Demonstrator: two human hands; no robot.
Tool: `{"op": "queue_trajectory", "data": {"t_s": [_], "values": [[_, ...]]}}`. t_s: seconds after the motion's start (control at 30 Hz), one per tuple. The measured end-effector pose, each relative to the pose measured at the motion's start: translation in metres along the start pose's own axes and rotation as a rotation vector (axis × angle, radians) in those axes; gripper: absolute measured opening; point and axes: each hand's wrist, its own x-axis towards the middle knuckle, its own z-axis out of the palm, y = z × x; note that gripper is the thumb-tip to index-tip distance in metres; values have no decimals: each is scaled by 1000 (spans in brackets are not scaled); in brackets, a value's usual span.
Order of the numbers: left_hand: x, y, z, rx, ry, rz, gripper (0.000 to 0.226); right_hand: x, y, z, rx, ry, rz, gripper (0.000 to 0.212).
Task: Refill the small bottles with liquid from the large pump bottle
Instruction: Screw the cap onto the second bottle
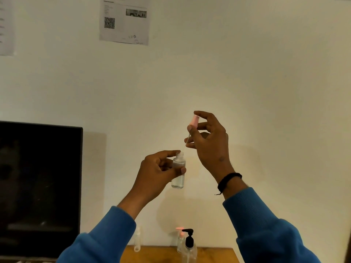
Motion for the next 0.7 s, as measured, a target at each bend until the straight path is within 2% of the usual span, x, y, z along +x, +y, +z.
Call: {"op": "queue_trajectory", "data": {"t_s": [0.23,0.43,0.7], "values": [[0,-1,-1,25,13,17,42,-6,5,8,-66,-100,-5,38],[0,-4,-2,11,46,16,42,-11,8,9,-160,-118,-35,32],[0,-2,-2,34,66,55,39,-23,15,13,-90,-108,20,32]]}}
